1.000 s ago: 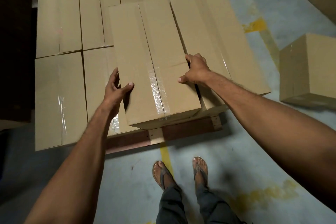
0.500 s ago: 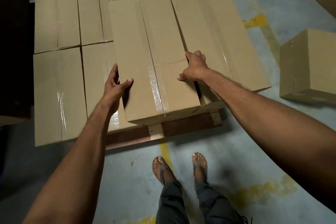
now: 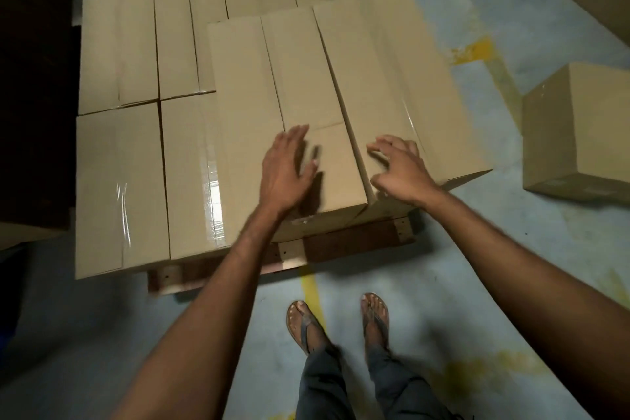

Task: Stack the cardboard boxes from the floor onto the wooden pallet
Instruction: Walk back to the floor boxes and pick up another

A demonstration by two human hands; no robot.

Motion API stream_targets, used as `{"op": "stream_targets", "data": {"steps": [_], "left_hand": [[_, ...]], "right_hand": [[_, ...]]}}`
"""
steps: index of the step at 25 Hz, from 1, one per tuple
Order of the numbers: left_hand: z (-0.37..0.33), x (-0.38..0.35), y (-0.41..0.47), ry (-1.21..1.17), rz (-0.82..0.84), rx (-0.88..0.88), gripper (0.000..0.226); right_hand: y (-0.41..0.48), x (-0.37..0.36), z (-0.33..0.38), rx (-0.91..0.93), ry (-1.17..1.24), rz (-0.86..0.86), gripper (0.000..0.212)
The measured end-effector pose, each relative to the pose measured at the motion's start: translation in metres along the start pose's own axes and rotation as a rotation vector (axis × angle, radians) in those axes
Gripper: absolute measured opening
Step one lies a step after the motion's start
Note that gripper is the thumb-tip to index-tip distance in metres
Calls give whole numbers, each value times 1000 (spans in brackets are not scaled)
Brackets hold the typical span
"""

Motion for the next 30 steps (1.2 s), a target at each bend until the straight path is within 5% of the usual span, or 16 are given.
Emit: {"op": "stream_targets", "data": {"steps": [3,7,10,15,30], "left_hand": [[-27,-63,-8,37,232,-101,70],[-22,-98,-13,191,300,-113,107],[-19,-104,-10,239,369,-127,122],[-25,-106,-11,393,343,-166,106],[-29,-117,-19,306,277,-108,99]], "right_hand": [[-26,-16,-30,145,-369,96,104],[-25,-21,-33,250,-626,-69,91],[-21,-22,-29,259,-661,-99,89],[-20,-22,-33,267,-654,-94,90],[-12,-21,-45,336,-663,-97,93]]}}
Point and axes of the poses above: each hand's wrist, its own y-axis towards the middle knuckle, its own x-axis out of the back of the hand, z = x × y, the point moved 6 cm from there along y, towards the middle knuckle, and after that the axes turned 12 degrees about -y, right-handed, at the moved point
